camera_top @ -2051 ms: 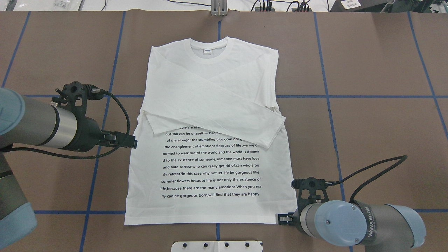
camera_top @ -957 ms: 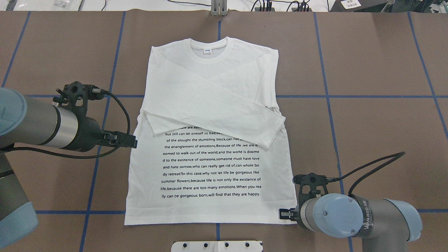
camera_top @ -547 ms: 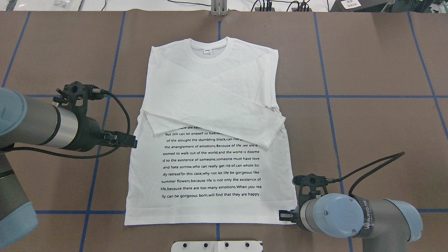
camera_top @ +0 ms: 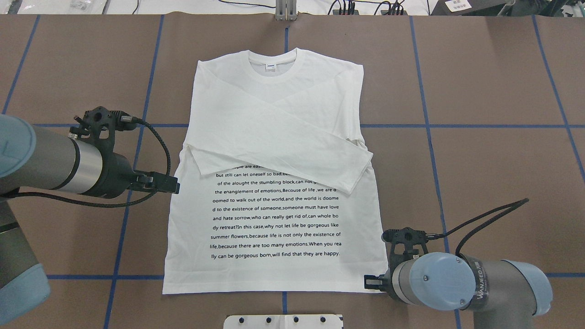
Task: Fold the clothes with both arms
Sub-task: 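Position both grippers at the hem corners nearest the robot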
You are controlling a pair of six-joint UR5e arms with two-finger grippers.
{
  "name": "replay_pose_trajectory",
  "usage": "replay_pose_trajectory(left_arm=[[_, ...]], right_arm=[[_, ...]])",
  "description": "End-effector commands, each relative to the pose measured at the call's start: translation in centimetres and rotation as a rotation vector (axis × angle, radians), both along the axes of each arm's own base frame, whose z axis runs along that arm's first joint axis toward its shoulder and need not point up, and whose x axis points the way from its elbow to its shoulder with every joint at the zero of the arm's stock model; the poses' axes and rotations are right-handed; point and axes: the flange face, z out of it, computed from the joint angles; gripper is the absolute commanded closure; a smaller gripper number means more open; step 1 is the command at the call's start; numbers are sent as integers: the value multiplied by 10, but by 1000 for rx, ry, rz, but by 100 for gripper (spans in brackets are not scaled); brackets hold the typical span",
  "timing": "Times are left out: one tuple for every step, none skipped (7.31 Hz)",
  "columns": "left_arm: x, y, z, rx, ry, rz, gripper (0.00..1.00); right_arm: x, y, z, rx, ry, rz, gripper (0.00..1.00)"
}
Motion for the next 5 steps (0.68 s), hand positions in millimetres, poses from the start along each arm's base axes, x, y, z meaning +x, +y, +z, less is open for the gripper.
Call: replay_pose_trajectory(left_arm=[[1, 0, 0, -1, 1, 0, 0], [1, 0, 0, -1, 1, 0, 0], [1, 0, 0, -2, -1, 0, 0], [1, 0, 0, -2, 1, 0, 0], [2, 1, 0, -2, 1, 3, 0]], right_arm=[[0, 1, -1, -7, -2, -6, 81], [0, 2, -2, -12, -4, -11, 94], [1, 3, -6, -11, -13, -13, 100], [1, 3, -5, -11, -11, -15, 100], [1, 3, -5, -10, -9, -12, 100]])
